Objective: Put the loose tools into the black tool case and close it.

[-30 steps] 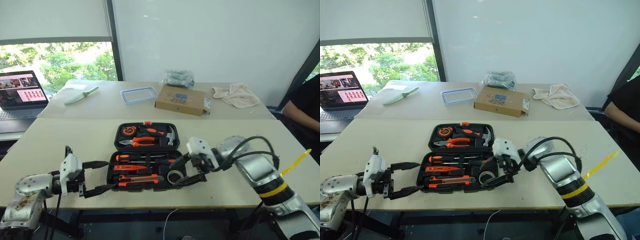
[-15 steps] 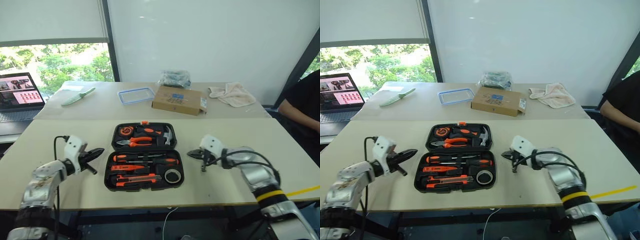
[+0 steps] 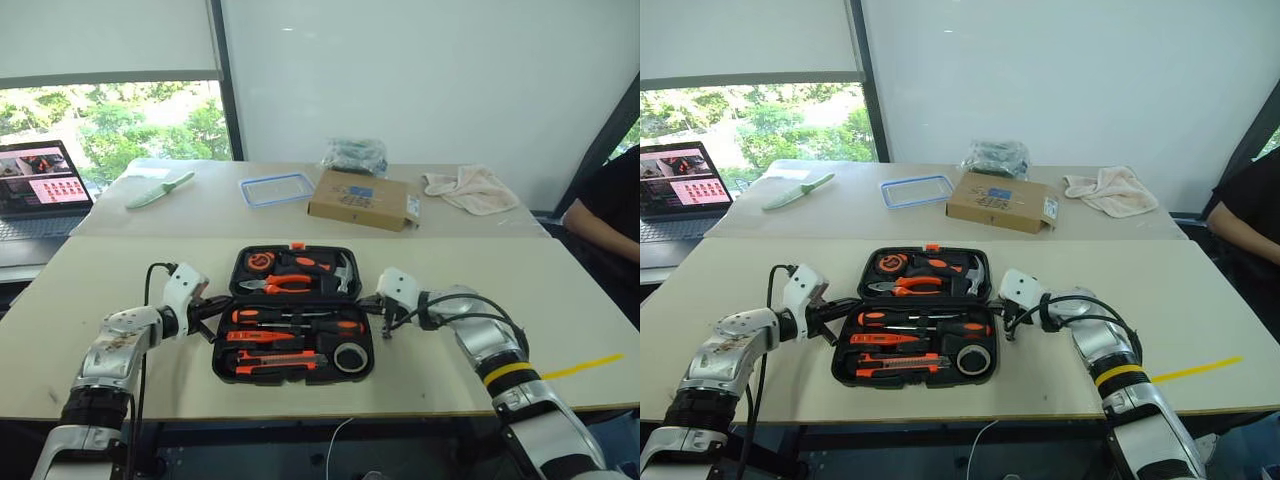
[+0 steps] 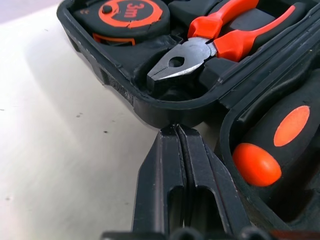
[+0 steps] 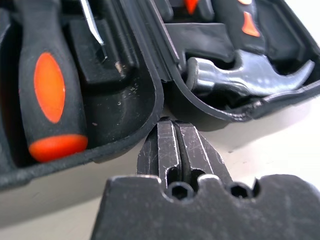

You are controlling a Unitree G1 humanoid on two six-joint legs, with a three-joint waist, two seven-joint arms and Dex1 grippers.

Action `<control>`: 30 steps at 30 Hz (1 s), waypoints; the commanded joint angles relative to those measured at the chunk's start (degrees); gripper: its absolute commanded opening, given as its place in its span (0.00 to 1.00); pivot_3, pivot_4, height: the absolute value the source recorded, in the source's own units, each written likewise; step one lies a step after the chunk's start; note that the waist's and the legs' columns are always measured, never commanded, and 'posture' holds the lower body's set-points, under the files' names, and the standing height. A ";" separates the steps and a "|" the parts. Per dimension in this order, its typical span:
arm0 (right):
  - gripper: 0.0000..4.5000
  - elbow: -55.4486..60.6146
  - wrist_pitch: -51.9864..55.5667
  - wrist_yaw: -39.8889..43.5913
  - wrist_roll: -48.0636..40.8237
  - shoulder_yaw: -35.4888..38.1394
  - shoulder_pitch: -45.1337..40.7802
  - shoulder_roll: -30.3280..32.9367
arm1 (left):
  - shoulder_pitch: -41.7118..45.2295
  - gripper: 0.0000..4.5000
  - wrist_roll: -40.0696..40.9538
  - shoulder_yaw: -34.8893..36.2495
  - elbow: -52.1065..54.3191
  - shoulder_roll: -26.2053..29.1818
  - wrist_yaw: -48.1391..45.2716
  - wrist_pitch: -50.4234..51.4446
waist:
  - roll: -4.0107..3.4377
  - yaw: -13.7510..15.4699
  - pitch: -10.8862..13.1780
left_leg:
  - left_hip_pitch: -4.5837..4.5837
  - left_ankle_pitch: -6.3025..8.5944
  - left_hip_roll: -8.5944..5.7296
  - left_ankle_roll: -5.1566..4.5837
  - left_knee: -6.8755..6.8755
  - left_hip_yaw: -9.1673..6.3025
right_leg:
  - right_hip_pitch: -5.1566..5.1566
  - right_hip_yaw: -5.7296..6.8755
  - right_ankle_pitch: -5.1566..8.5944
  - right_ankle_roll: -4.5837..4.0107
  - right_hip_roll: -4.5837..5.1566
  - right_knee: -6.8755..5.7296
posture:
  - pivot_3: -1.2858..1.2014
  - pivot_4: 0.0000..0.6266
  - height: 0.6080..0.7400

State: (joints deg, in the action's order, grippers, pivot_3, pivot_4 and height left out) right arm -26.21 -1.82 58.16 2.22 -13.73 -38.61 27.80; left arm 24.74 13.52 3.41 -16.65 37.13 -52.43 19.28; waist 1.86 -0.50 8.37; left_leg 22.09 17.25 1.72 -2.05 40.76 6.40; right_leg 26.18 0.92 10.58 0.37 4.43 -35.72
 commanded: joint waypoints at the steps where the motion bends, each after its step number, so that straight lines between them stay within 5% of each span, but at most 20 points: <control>1: 0.01 9.29 3.56 3.61 -2.98 -0.30 2.39 0.52 | -2.43 0.02 1.87 -2.25 5.59 -1.33 -2.83 0.99 | 0.00 0.00 0.00 | 0.01 0.03 0.00 -0.03 0.00 0.00 | 0.00 0.00 0.02 0.03 0.01 0.01 | 0.52 0.24 1.00; 8: 0.01 16.67 7.86 3.88 -3.53 1.41 7.76 3.69 | -7.82 0.02 2.94 -1.55 13.46 -1.93 -1.24 4.88 | -0.01 0.04 -0.01 | 0.04 0.17 -0.02 -0.12 -0.01 0.03 | -0.02 -0.02 0.07 0.12 0.04 0.20 | 0.52 0.24 1.00; 13: 0.00 20.55 14.98 5.23 -6.79 4.78 10.02 7.52 | -8.68 0.07 4.12 5.11 15.35 -1.57 5.78 8.39 | -0.01 0.45 0.00 | 0.01 0.20 -0.04 -0.16 0.04 0.01 | -0.05 -0.04 0.06 0.13 0.06 0.20 | 0.52 0.24 1.00; 19: 0.38 27.90 25.05 6.57 -12.54 8.86 11.23 12.30 | -7.08 0.48 8.29 8.39 13.98 7.57 2.39 22.01 | 0.03 0.02 0.02 | -0.05 0.29 0.02 -0.32 0.08 -0.03 | -0.01 -0.05 0.08 0.09 -0.01 0.04 | 0.52 0.24 1.00; 24: 0.80 32.13 53.83 1.38 -18.92 10.73 5.79 13.49 | 2.48 0.94 14.00 5.93 11.49 11.86 -0.57 40.24 | 0.07 -0.09 0.04 | -0.18 0.30 0.00 -0.34 0.10 -0.06 | -0.02 -0.07 0.09 0.01 0.00 -0.05 | 0.52 0.24 1.00; 27: 0.98 27.45 67.56 -4.64 -19.33 10.59 -1.57 10.54 | 9.93 0.94 13.19 3.56 6.18 9.62 1.74 44.58 | 0.08 -0.06 0.05 | -0.19 0.26 -0.03 -0.31 0.22 -0.06 | -0.03 -0.09 0.05 -0.05 0.00 -0.16 | 0.52 0.24 1.00; 30: 0.98 21.67 74.43 -9.31 -20.04 12.35 -7.88 6.11 | 14.41 0.94 12.02 1.33 2.56 7.62 3.37 46.24 | 0.10 -0.22 0.03 | -0.27 0.18 -0.05 -0.28 0.19 -0.05 | -0.07 -0.12 0.03 -0.09 -0.04 -0.16 | 0.52 0.24 1.00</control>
State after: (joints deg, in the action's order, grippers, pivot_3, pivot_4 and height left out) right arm -2.02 67.53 52.04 -16.68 -3.44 -43.34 35.53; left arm 36.66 26.26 6.00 -12.81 45.16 -50.00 64.40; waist 1.97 -0.72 8.40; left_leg 21.87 17.40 1.60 -2.28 40.96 6.35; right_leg 26.15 0.80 10.59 0.25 4.35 -35.88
